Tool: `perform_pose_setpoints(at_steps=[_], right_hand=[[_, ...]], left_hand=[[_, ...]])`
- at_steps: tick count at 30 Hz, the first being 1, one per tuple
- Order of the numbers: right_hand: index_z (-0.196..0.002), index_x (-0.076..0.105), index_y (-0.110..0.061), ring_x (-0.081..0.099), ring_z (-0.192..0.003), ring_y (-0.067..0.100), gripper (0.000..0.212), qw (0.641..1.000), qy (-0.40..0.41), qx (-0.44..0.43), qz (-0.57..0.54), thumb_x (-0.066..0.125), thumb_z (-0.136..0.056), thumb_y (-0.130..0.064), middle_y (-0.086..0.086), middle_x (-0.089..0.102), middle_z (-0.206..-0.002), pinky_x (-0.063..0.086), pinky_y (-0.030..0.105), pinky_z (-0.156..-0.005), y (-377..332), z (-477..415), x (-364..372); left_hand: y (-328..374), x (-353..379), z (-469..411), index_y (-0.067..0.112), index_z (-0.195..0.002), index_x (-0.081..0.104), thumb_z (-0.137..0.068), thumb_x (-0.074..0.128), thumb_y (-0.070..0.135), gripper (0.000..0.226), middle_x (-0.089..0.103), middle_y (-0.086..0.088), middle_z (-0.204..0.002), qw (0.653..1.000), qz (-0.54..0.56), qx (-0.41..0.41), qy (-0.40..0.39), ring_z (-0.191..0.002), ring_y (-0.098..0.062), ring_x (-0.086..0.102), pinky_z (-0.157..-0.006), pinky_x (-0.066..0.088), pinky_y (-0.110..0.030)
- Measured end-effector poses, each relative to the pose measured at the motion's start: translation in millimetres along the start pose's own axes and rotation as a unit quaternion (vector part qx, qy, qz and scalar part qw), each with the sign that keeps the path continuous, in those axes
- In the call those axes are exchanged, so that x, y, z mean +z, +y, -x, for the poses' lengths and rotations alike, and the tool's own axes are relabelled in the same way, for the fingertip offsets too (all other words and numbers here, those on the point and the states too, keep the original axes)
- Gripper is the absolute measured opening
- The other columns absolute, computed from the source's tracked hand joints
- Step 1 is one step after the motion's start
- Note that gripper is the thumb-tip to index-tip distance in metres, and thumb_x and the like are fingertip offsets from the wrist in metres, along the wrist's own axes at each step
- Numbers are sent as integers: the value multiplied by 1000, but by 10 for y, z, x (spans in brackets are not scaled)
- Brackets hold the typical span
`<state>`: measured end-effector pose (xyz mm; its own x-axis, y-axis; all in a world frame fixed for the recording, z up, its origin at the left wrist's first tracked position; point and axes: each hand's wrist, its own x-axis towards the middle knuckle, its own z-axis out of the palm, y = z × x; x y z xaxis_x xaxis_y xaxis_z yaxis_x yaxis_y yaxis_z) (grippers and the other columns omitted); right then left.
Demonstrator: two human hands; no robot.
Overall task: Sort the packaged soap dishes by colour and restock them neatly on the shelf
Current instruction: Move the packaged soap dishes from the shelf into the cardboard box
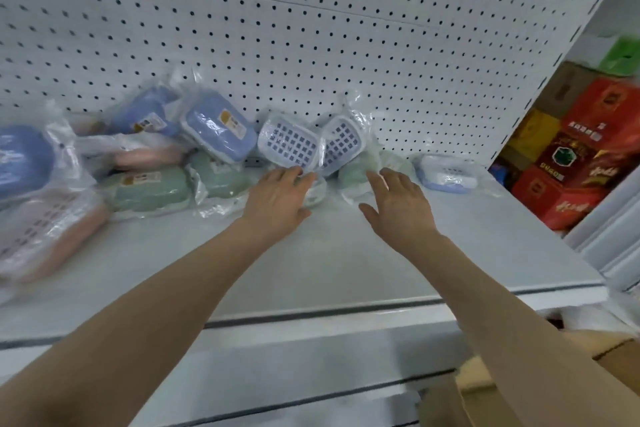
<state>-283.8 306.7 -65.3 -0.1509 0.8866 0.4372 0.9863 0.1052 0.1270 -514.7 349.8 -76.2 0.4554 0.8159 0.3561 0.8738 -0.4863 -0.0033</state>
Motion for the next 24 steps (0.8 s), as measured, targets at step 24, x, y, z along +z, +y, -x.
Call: perform_pose_setpoints(at_steps=[24], right_hand=[[-112, 58, -4, 56, -76, 36, 40, 976, 100, 34, -188, 66, -73, -10, 18, 59, -98, 47, 37, -65, -285, 47, -58]], left_hand=[[-143, -455, 828, 11, -141, 36, -98, 37, 27, 46, 43, -13, -137, 938, 299, -124, 127, -116, -32, 48, -91, 37, -31]])
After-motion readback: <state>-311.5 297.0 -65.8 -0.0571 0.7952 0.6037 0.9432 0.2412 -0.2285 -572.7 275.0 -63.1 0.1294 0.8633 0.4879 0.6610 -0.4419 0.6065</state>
